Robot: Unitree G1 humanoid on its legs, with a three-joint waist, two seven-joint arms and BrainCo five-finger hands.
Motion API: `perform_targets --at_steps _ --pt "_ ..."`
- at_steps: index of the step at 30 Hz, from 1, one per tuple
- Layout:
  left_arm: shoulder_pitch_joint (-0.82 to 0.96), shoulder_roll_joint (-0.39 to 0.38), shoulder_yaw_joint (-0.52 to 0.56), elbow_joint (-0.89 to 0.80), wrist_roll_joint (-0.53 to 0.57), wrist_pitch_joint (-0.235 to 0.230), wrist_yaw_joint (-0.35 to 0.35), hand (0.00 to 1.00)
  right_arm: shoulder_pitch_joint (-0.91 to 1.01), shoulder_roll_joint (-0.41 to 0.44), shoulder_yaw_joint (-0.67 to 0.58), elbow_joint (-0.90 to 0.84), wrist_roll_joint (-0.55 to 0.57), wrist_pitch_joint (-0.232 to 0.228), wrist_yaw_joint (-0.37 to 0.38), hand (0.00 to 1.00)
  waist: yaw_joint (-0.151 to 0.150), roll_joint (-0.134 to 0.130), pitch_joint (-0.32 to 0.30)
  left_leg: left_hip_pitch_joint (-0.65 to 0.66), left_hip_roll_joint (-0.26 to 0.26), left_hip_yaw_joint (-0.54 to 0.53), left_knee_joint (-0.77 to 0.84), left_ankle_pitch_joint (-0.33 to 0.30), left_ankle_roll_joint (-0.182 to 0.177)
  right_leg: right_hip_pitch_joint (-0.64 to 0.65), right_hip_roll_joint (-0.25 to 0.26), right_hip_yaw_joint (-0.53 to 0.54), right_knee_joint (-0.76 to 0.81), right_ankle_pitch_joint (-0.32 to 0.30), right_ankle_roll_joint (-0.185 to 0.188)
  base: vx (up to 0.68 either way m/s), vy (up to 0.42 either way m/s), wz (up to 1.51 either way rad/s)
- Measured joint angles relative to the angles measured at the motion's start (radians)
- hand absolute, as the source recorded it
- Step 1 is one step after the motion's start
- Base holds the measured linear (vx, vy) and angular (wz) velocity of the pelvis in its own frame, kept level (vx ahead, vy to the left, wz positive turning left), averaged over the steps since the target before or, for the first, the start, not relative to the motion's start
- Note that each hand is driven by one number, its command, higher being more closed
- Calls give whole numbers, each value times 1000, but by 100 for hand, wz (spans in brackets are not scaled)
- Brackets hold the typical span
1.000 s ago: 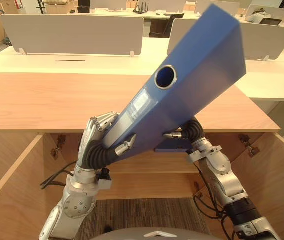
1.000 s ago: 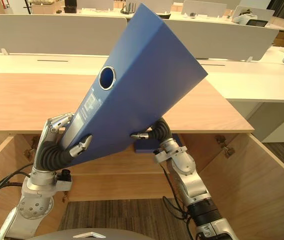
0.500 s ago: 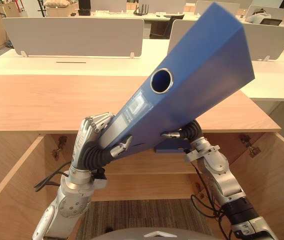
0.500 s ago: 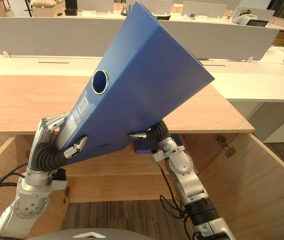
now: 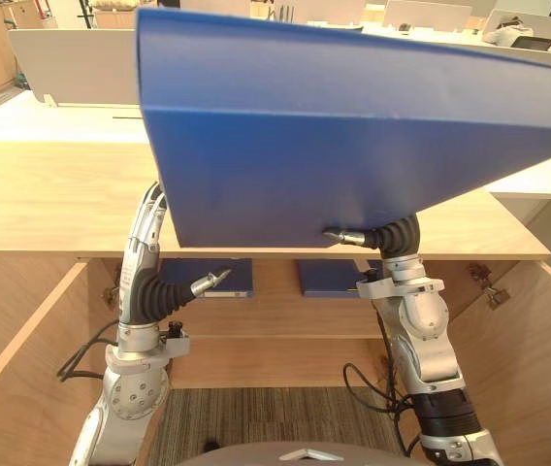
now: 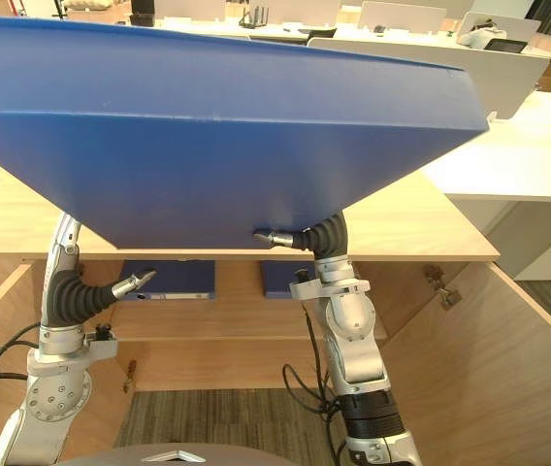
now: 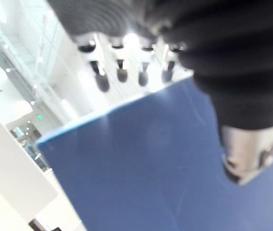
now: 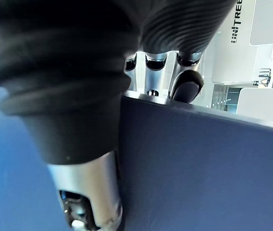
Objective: Walk over to the cabinet, pick up the folder, carry it to the office cabinet, place the folder inside the office cabinet, then close the office cabinet door
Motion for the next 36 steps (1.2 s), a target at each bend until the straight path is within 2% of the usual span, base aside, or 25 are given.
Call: perform_targets --at_steps 4,8,14,24,36 --pt "24 -67 71 0 -15 8 4 0 40 43 -19 -33 0 -1 -14 100 9 0 0 -1 0 -1 0 0 0 0 0 -2 0 0 0 0 0 0" --pt "59 -130 127 2 -91 11 4 0 64 72 -53 -34 -4 -1 -16 100 10 -4 1 -2 0 -3 0 0 0 1 -1 -4 0 -1 2 0 0 0" --pt "96 -186 155 33 -199 11 -3 0 101 99 -65 -34 -39 1 -17 100 13 -7 6 -6 -2 -10 0 0 0 1 -3 -11 1 -3 4 4 1 2" --pt "127 -207 156 171 -247 14 -53 0 111 126 -59 -31 -84 4 -37 100 16 -16 23 -18 -4 -28 0 3 0 -2 -5 -31 2 -7 1 15 -2 6" --pt "126 -200 93 464 -277 33 -126 0 112 124 -44 -30 -73 6 -41 100 17 -11 35 -18 -4 -26 0 3 0 -6 -5 -31 7 -9 -5 0 0 0"
